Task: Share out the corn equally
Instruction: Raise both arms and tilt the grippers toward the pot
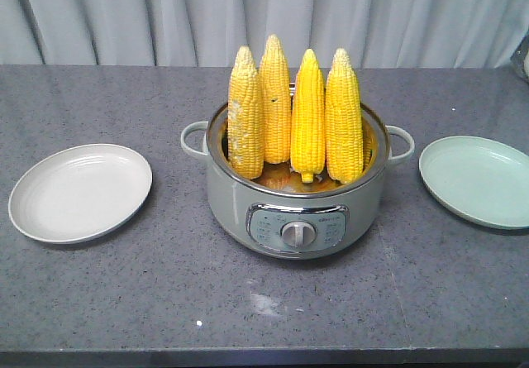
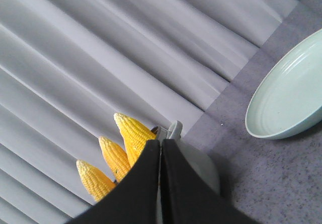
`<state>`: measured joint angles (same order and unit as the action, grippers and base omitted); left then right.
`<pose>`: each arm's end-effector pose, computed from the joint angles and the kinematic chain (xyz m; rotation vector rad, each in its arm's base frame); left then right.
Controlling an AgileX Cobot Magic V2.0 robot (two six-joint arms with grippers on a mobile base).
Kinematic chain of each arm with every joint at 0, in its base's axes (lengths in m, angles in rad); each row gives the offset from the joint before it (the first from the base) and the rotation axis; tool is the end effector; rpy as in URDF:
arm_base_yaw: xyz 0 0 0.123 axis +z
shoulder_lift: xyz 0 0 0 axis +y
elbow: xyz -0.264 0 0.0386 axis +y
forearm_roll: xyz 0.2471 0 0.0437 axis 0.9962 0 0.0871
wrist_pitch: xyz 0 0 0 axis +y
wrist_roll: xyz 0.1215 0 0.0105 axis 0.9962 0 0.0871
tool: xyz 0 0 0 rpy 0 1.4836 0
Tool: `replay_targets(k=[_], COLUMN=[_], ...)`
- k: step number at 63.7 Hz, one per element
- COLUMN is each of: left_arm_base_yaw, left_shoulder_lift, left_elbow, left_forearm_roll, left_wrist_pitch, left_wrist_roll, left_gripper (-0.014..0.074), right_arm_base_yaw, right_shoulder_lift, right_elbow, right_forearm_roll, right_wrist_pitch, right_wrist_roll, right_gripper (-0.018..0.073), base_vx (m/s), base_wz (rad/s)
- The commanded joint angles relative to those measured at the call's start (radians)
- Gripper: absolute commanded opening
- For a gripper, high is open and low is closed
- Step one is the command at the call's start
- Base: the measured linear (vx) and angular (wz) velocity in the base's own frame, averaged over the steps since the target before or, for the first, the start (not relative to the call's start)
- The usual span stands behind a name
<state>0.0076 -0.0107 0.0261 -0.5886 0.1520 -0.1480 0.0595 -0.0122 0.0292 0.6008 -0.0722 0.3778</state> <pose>0.1047 -0.0095 0.1919 -0.5379 1.5726 -0.6218 0.1043 0.0013 0.2135 0.6925 1.3232 0.8162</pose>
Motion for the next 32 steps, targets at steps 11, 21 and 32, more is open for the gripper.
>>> replay_targets(k=[11, 21, 32], left_arm_base_yaw=[-0.003, -0.003, -0.003], left_shoulder_lift=[-0.017, -0.017, -0.017], left_elbow=[0.007, 0.005, 0.005], left_forearm_roll=[-0.176, -0.45, -0.662], left_wrist_pitch=[-0.13, -0.159, -0.162], left_wrist_roll=[-0.014, -0.03, -0.029], left_gripper=[-0.0006, -0.0006, -0.0006], right_arm_base_yaw=[-0.006, -0.006, -0.006], right_shoulder_lift=[-0.003, -0.003, 0.014], right_elbow=[0.003, -0.068, -0.251], right_forearm_roll=[0.122, 0.092, -0.056], right_wrist_pitch=[-0.103, -0.052, 0.111], right_wrist_roll=[-0.001, -0.012, -0.109], right_gripper=[-0.0003, -0.0003, -0.0003], base_vx=[0.0, 0.0, 0.0], base_wz=[0.0, 0.0, 0.0])
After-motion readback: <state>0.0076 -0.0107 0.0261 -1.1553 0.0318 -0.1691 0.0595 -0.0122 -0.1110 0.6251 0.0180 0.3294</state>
